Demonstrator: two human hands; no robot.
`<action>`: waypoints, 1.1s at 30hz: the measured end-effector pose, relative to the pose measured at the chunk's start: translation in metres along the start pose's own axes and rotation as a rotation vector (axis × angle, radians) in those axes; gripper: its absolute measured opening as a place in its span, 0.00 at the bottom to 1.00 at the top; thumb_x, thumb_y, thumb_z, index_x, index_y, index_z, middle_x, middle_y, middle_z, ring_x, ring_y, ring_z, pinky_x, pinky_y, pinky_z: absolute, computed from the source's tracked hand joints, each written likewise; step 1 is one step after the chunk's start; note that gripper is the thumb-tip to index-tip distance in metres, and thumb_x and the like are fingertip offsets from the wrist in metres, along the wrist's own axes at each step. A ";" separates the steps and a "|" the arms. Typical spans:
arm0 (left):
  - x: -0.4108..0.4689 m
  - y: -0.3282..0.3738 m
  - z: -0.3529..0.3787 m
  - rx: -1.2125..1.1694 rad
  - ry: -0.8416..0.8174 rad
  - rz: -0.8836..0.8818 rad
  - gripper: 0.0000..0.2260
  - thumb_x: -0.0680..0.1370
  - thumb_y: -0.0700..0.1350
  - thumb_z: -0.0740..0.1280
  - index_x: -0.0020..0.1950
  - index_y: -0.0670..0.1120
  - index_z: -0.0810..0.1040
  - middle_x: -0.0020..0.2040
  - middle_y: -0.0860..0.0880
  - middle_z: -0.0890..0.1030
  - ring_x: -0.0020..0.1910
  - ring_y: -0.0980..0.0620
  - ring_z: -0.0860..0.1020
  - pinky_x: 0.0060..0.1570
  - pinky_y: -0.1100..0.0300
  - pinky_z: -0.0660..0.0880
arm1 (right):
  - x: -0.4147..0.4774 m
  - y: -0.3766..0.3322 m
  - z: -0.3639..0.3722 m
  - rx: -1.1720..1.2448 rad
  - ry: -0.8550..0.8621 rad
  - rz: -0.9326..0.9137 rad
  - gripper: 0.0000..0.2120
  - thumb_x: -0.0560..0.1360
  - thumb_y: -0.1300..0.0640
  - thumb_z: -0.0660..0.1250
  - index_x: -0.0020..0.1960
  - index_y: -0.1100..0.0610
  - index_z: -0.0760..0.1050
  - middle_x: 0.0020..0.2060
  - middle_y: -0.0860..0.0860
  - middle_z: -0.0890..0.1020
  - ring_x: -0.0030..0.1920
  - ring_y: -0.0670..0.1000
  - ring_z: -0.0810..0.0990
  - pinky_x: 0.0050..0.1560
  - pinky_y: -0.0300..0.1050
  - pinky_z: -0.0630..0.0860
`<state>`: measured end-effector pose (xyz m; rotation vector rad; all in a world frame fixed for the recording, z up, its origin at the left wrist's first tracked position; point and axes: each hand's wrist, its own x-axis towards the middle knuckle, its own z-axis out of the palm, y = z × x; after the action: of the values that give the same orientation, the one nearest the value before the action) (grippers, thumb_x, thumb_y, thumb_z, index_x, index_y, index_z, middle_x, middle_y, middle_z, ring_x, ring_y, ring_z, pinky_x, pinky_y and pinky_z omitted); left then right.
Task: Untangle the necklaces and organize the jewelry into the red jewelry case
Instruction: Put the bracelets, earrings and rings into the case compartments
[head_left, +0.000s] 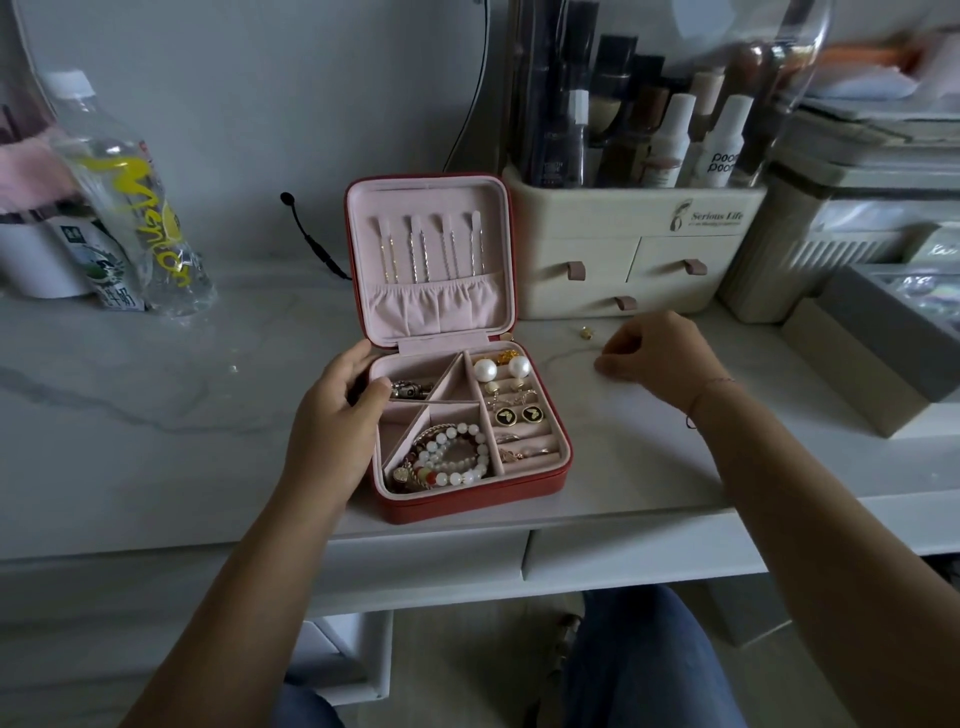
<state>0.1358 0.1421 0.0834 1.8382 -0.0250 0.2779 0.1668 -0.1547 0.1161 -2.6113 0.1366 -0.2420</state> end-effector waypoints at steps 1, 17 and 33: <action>0.000 0.000 0.000 0.002 0.000 -0.001 0.18 0.78 0.38 0.63 0.66 0.53 0.75 0.54 0.61 0.79 0.55 0.64 0.76 0.57 0.64 0.70 | -0.002 0.000 -0.002 -0.017 -0.006 -0.010 0.04 0.69 0.60 0.73 0.38 0.60 0.81 0.32 0.51 0.80 0.36 0.49 0.77 0.39 0.40 0.70; 0.000 0.000 0.000 -0.001 -0.001 0.007 0.18 0.79 0.37 0.62 0.66 0.54 0.74 0.53 0.64 0.78 0.54 0.68 0.75 0.56 0.68 0.69 | -0.066 -0.049 -0.013 0.723 -0.446 -0.031 0.04 0.68 0.65 0.72 0.43 0.62 0.81 0.31 0.54 0.81 0.30 0.46 0.77 0.34 0.35 0.75; 0.001 -0.002 0.000 -0.004 -0.006 0.006 0.18 0.79 0.38 0.63 0.66 0.53 0.74 0.58 0.57 0.79 0.58 0.62 0.76 0.59 0.63 0.70 | -0.068 -0.052 0.004 0.422 -0.267 -0.094 0.03 0.70 0.55 0.74 0.40 0.55 0.82 0.38 0.60 0.83 0.40 0.63 0.79 0.47 0.56 0.78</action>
<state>0.1367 0.1426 0.0818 1.8350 -0.0355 0.2762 0.1038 -0.0980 0.1293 -2.2041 -0.1196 0.0453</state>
